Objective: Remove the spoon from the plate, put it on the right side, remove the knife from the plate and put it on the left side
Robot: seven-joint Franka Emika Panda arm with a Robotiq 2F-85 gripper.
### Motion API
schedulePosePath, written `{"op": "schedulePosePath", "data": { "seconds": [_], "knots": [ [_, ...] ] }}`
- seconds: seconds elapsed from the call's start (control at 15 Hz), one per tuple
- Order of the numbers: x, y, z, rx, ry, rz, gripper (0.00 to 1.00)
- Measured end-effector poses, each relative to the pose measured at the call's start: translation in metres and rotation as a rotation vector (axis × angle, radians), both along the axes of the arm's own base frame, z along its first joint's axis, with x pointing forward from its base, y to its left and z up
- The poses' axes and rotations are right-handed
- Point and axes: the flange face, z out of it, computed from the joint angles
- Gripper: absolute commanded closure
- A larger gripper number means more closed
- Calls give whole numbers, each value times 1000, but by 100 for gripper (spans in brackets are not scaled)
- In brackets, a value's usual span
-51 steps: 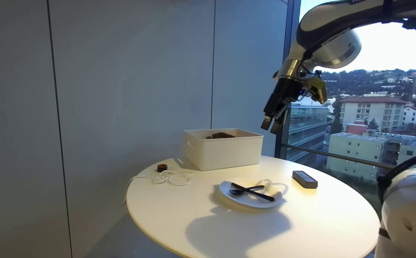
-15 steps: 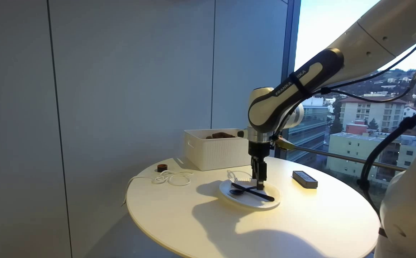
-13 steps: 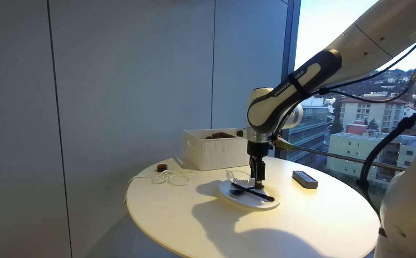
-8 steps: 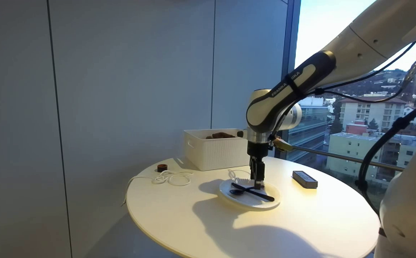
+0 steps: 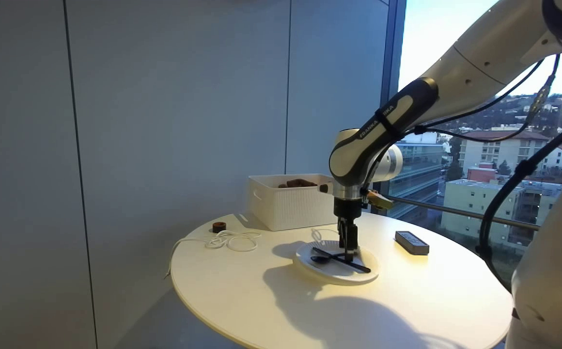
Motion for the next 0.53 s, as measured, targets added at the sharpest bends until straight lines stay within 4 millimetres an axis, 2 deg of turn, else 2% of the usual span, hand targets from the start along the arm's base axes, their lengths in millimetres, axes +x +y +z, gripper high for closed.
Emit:
{"op": "schedulePosePath", "data": {
  "seconds": [0.53],
  "knots": [
    [9, -5, 4, 20, -5, -20, 95]
  ]
}}
